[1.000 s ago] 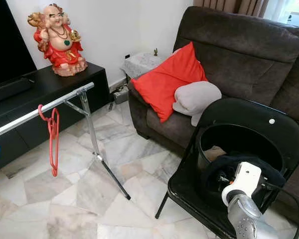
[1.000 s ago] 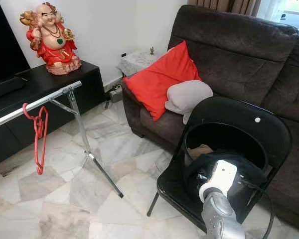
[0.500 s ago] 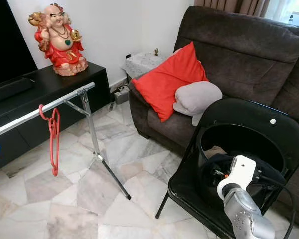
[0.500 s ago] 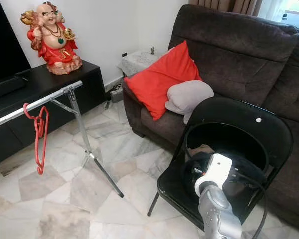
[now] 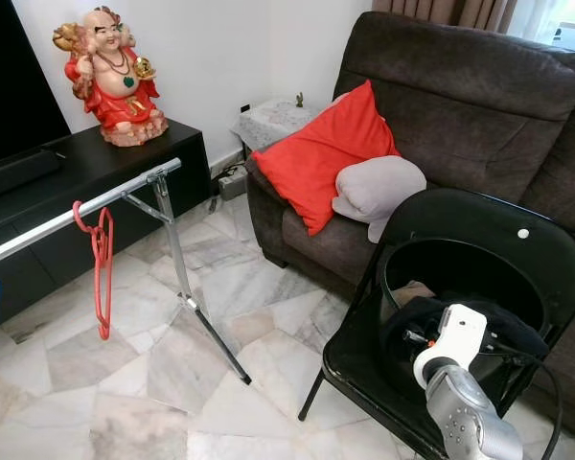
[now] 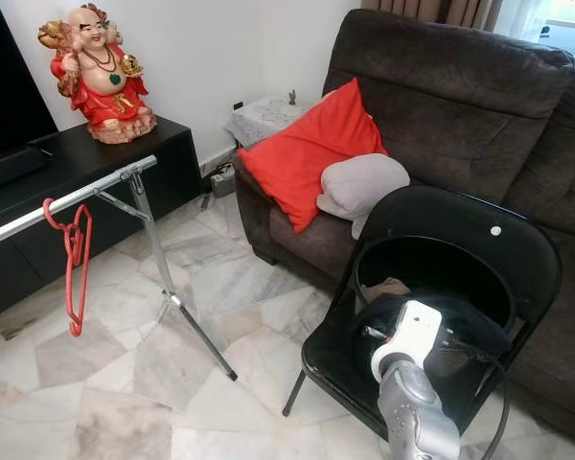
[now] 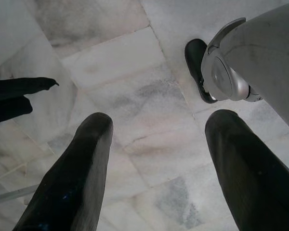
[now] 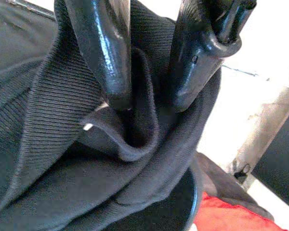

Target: Hang hanger

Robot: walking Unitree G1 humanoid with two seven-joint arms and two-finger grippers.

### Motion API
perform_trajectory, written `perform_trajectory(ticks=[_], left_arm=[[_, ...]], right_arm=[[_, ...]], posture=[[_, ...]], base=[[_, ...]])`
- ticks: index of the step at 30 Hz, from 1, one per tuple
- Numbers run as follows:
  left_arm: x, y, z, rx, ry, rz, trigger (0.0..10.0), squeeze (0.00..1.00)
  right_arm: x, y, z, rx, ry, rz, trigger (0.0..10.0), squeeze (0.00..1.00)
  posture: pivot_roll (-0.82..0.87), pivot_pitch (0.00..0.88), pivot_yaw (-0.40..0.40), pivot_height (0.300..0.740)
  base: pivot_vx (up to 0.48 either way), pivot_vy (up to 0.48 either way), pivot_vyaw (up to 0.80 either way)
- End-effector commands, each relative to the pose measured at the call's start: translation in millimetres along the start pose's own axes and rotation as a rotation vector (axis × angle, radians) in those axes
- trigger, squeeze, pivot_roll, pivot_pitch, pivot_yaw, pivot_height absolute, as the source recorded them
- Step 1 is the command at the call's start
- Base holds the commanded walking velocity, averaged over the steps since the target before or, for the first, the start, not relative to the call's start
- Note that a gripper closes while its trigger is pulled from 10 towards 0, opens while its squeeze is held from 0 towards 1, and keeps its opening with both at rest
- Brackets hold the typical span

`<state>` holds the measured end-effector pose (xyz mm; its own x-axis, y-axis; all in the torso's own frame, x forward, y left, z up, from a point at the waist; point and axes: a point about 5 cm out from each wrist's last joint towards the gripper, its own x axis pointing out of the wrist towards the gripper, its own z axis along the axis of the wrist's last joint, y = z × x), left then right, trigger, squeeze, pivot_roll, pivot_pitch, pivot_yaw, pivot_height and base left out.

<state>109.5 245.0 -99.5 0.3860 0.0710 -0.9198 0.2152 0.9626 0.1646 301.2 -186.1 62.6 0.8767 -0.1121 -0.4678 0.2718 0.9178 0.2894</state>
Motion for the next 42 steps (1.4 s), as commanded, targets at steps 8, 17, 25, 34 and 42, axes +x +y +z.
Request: perform_trajectory(ticks=[8, 17, 25, 34, 42], left_arm=[[-1.3, 4.6, -4.6, 0.023, 0.023, 0.014, 10.0, 0.00], [-1.3, 4.6, -4.6, 0.023, 0.022, 0.013, 10.0, 0.00], [-1.3, 4.5, -4.9, 0.021, 0.023, 0.014, 10.0, 0.00], [-1.4, 4.6, -4.7, 0.022, 0.022, 0.013, 10.0, 0.00], [-1.3, 4.5, -4.6, 0.023, 0.020, 0.015, 10.0, 0.00]], right_arm=[[6.6, -3.3, 6.4, 0.052, -0.012, -0.047, 10.0, 0.00], [14.0, 6.5, 9.7, 0.032, -0.002, 0.011, 10.0, 0.00], [16.1, 16.7, 7.3, 0.025, 0.007, 0.064, 2.9, 0.00], [16.0, 13.4, 6.5, 0.025, 0.003, 0.050, 0.0, 0.00], [16.1, 12.5, 10.3, 0.035, -0.019, 0.041, 0.0, 0.00]], posture=[[0.03, 0.021, 0.038, 0.740], [0.03, 0.020, 0.038, 0.740], [0.04, 0.019, 0.037, 0.740], [0.04, 0.017, 0.038, 0.740], [0.04, 0.009, 0.039, 0.740]], base=[[0.000, 0.000, 0.00], [0.000, 0.000, 0.00], [0.000, 0.000, 0.00], [0.000, 0.000, 0.00], [0.000, 0.000, 0.00]])
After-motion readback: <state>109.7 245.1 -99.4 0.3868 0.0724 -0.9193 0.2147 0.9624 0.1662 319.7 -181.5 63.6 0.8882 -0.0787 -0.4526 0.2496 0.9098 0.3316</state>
